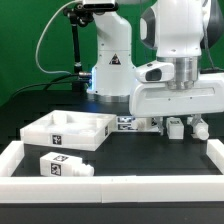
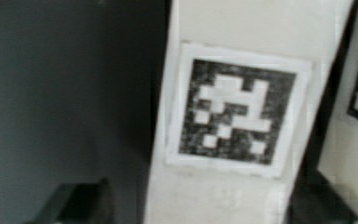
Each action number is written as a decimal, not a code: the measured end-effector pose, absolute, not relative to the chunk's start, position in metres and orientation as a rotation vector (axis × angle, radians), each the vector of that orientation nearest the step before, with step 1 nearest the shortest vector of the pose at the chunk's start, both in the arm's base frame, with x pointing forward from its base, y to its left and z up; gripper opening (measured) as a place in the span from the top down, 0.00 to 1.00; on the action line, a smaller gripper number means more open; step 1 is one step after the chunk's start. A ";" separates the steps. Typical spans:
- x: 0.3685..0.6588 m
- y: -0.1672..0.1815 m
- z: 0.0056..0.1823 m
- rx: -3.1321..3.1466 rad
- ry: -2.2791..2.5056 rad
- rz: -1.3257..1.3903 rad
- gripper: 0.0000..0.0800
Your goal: Assemble one leg
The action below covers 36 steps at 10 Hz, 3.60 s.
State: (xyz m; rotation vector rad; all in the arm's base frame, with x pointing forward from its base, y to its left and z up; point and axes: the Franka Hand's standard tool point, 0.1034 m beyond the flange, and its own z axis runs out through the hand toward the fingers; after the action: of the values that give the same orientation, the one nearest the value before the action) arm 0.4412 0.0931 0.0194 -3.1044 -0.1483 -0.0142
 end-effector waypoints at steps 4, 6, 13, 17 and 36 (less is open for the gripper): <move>0.458 0.043 0.080 -3.089 -0.243 0.061 0.19; 0.462 0.021 0.095 -3.084 -0.200 0.109 0.19; 0.452 -0.022 0.105 -3.063 -0.072 0.205 0.19; 0.445 -0.125 0.123 -3.027 -0.159 0.155 0.19; 0.372 -0.201 0.009 -3.058 0.496 0.244 0.19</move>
Offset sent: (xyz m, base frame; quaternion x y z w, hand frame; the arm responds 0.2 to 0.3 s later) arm 0.0068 -0.0554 0.0548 0.0014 -0.0396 -0.0549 0.9977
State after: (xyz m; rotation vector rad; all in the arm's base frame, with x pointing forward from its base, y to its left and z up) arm 0.3724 -0.2006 0.0088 -3.0585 0.4960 0.2440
